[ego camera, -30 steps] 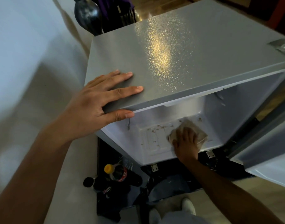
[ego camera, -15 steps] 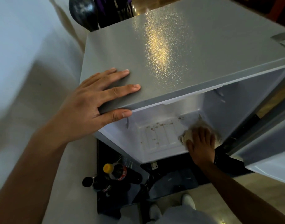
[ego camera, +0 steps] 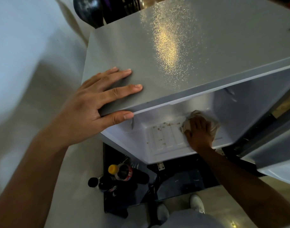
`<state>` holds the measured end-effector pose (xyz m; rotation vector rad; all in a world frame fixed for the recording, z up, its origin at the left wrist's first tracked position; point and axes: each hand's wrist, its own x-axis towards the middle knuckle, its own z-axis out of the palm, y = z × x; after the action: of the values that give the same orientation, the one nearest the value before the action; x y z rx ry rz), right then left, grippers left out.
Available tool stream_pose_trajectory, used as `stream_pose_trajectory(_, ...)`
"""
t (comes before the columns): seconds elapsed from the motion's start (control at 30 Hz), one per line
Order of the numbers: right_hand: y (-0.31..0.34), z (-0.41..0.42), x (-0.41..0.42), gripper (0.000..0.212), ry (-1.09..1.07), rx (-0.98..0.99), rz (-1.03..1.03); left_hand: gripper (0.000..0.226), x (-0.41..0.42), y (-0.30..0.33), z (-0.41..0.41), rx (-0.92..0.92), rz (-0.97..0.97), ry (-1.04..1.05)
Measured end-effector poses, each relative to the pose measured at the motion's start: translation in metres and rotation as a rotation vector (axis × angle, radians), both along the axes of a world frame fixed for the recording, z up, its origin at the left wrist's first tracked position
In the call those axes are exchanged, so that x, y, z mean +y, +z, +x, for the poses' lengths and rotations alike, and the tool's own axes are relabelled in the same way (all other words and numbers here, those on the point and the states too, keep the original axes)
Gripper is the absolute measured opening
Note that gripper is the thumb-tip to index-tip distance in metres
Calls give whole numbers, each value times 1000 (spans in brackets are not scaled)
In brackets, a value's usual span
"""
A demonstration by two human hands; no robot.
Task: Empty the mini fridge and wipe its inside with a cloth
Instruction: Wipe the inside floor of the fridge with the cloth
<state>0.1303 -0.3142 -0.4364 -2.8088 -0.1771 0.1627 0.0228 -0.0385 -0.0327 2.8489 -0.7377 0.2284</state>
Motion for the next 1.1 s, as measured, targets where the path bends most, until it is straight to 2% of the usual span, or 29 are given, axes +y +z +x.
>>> stream_pose_trajectory(0.17, -1, -54, 18, 63, 201, -31, 17, 58, 0, 1, -1, 6, 3, 5)
stream_pose_trajectory(0.3, -8, -87, -2, 61, 291, -31, 16, 57, 0, 1, -1, -1, 5, 0)
stream_pose_trajectory(0.43, -2, -61, -14, 65, 189, 2, -71, 56, -1, 0, -1, -16, -3, -5)
stream_pose_trajectory(0.53, 9, -31, -6, 71, 89, 54, -106, 54, -3, -1, -5, -85, -112, 30)
stream_pose_trajectory(0.63, 19, -12, 13, 67, 72, 56, -87, 51, 0, -6, -14, -150, -135, 70)
stream_pose_trajectory(0.73, 18, -4, 33, 73, 131, 68, -67, 51, 6, -14, -20, -147, -145, 91)
stream_pose_trajectory(0.87, 7, -14, 49, 69, 258, 58, -3, 53, 9, -17, -22, -125, -176, 102)
stream_pose_trajectory(1.1, -14, -69, 20, 54, 492, -48, 43, 52, 10, -18, -21, -120, -174, 93)
